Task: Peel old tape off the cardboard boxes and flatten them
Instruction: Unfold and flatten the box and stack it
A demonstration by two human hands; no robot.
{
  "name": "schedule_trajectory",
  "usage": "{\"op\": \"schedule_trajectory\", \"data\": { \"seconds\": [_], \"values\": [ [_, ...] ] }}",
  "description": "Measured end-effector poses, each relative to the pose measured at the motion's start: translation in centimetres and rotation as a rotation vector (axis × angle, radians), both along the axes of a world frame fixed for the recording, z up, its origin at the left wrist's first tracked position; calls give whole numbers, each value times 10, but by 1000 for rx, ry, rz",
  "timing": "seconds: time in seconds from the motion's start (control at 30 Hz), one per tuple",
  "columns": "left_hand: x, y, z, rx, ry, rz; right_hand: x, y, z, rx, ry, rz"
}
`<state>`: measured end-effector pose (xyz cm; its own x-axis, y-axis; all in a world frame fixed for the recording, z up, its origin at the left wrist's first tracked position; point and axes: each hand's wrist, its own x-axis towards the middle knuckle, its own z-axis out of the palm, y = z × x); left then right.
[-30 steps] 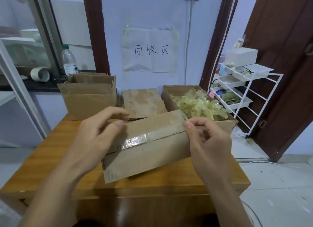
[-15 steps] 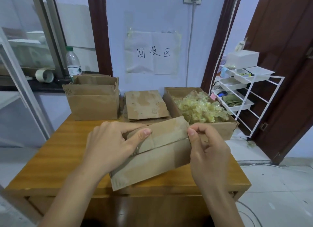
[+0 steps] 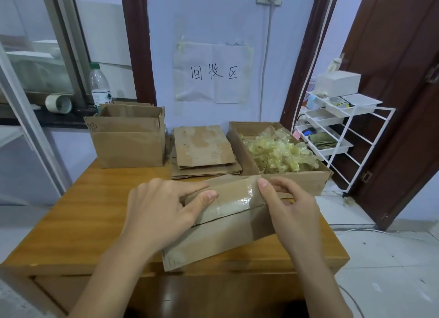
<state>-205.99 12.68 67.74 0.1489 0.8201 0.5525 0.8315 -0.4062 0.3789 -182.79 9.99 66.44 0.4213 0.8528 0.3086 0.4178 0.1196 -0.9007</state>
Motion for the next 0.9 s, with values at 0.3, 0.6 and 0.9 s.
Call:
{"op": "schedule_trajectory", "data": {
  "seconds": [0.3,0.6,0.9],
  "values": [
    [12,-7,-9,125,20,-19,14,-10,-5,13,283,72],
    [13,-22,-24,181,34,-81,20,-16,-17,-171,555,227],
    [3,-26,-47,169,58,-140,22,-9,-2,-63,833,227]
  ]
}}
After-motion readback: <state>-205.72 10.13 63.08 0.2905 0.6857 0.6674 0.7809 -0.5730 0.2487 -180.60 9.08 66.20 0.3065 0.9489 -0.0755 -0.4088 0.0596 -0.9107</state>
